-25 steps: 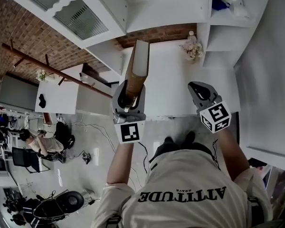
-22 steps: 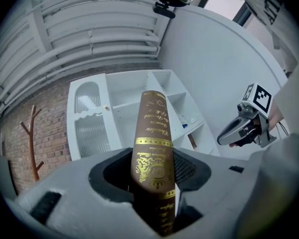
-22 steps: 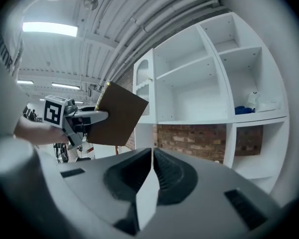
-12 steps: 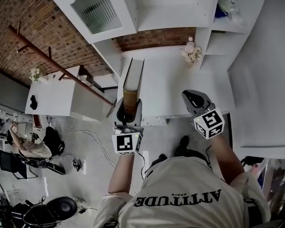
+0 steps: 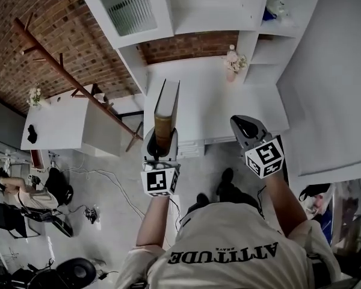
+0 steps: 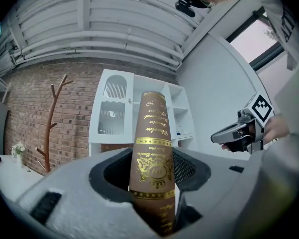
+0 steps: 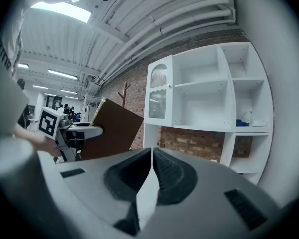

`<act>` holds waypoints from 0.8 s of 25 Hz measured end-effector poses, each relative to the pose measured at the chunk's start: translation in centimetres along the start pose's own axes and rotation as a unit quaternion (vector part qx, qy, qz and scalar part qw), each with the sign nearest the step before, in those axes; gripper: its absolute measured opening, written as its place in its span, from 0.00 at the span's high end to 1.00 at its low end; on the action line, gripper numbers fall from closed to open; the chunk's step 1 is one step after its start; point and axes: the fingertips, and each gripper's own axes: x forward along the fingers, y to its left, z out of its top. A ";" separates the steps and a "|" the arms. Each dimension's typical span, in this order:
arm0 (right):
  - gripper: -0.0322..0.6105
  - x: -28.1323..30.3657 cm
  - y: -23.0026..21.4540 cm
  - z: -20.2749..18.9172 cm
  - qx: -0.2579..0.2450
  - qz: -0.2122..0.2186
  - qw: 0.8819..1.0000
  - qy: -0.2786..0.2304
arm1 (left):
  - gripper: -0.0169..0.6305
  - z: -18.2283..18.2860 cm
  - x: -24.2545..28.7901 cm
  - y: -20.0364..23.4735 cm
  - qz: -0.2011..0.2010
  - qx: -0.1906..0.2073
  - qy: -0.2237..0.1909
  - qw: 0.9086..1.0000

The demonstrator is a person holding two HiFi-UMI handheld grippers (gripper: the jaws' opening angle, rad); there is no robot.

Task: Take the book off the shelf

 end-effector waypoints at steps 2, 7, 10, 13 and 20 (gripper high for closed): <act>0.90 -1.0 0.4 0.1 -0.001 -0.012 1.000 -0.001 | 0.62 -0.2 -0.5 -0.3 -0.007 -0.011 -0.001 1.000; 0.90 -3.6 -0.1 0.4 -0.005 -0.033 0.999 -0.004 | 0.62 0.0 -0.9 -1.8 -0.015 -0.022 -0.009 1.000; 0.90 -4.8 -1.2 0.6 -0.007 -0.037 0.999 -0.011 | 0.62 0.1 -1.1 -3.4 -0.019 -0.026 -0.014 0.999; 0.90 -5.8 -2.2 1.0 -0.005 -0.037 0.999 -0.022 | 0.62 0.5 -1.4 -4.8 -0.015 -0.027 -0.015 0.999; 0.90 -7.6 -4.9 1.8 0.003 -0.029 0.999 -0.040 | 0.62 2.2 -1.4 -7.0 0.007 -0.026 -0.020 0.999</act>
